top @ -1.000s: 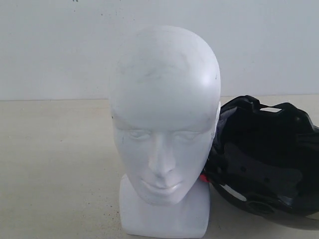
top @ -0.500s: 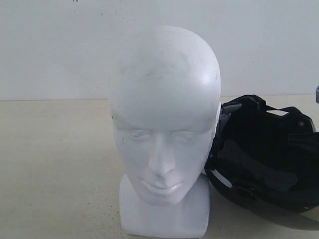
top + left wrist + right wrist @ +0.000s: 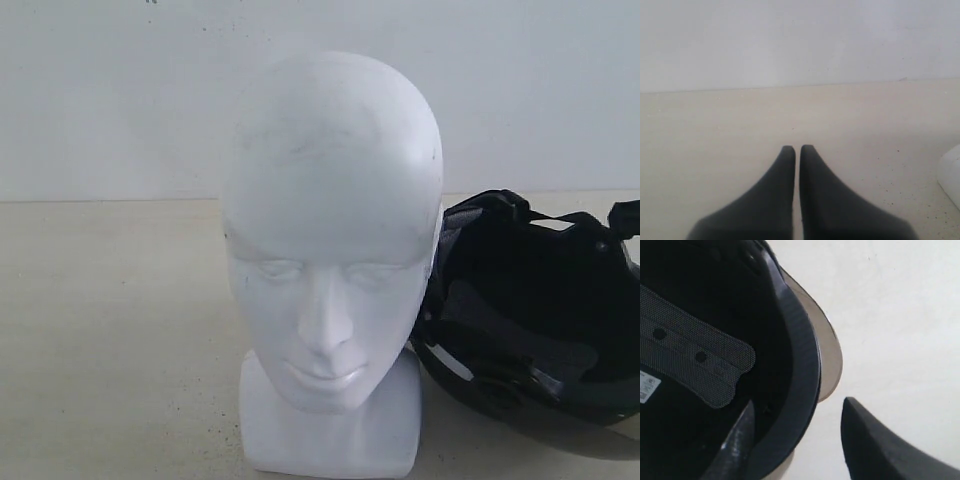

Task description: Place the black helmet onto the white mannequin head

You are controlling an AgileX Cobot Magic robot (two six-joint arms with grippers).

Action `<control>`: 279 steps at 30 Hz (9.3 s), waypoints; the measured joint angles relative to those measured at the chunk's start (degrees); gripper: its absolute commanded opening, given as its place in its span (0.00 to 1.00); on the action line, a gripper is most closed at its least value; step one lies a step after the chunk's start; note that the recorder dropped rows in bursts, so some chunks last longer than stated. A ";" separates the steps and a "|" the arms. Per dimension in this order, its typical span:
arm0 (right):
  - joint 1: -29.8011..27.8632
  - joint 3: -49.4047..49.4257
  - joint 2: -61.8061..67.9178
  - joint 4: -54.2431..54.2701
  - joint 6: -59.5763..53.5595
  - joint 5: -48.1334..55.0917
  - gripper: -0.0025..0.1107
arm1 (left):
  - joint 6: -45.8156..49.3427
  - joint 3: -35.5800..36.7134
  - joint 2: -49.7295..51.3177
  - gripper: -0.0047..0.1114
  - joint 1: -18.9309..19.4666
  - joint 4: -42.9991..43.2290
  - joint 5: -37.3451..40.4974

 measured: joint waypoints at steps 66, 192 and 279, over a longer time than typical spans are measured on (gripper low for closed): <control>16.07 3.62 -1.35 16.65 -52.36 4.55 0.63 | 0.00 0.00 0.00 0.08 0.00 0.07 0.00; 16.09 14.88 -33.70 6.93 -10.76 -110.15 0.02 | -5.70 0.00 0.00 0.08 0.00 0.41 -25.45; 53.45 16.78 -1.43 23.11 -3.61 -125.33 0.02 | 48.80 -83.10 59.44 0.08 -23.04 -31.44 10.32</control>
